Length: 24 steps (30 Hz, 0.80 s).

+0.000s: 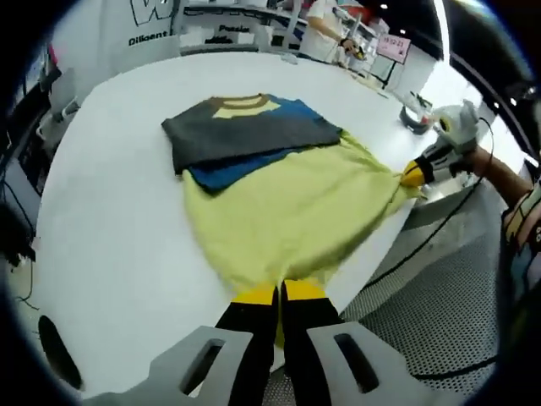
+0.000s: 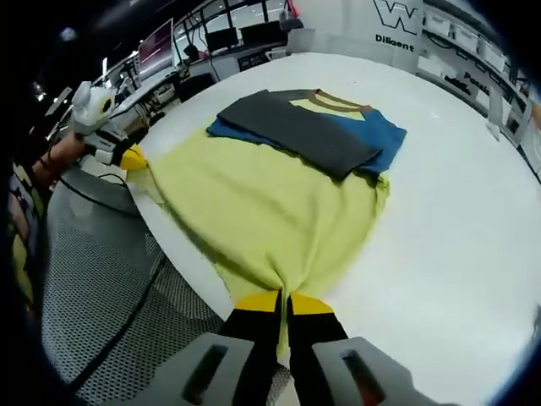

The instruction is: Fold the garment on the visible template until the final outline fits inside the template.

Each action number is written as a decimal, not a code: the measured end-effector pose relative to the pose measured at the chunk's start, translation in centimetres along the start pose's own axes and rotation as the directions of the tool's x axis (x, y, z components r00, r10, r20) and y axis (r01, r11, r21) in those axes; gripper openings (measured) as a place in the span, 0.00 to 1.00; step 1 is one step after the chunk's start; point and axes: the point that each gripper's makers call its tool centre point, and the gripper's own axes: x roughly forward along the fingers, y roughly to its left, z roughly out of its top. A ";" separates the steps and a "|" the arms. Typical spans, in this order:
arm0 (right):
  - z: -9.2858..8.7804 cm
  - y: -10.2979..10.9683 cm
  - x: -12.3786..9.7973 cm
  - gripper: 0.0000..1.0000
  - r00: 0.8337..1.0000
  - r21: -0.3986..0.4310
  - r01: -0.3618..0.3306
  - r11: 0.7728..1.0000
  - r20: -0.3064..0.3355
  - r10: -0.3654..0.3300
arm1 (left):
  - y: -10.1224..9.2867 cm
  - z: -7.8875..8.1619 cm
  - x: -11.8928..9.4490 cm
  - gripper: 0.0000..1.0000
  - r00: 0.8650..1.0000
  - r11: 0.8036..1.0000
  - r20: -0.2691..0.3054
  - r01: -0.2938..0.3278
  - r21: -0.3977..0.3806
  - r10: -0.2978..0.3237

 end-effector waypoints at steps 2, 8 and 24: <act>0.3 0.3 -0.4 0.00 1.000 0.003 -0.003 1.000 0.009 0.002 | -0.1 0.3 -0.5 0.00 1.000 1.000 0.002 -0.004 0.011 0.004; 1.3 0.0 -1.4 0.00 0.998 -0.026 0.054 0.998 0.044 -0.053 | -0.4 0.1 -0.9 0.00 1.000 1.000 -0.015 0.003 0.000 -0.003; 4.7 1.2 -5.8 0.00 0.991 -0.001 0.031 1.000 0.127 -0.031 | -0.5 2.1 -5.3 0.00 0.998 0.998 -0.030 -0.056 -0.023 0.055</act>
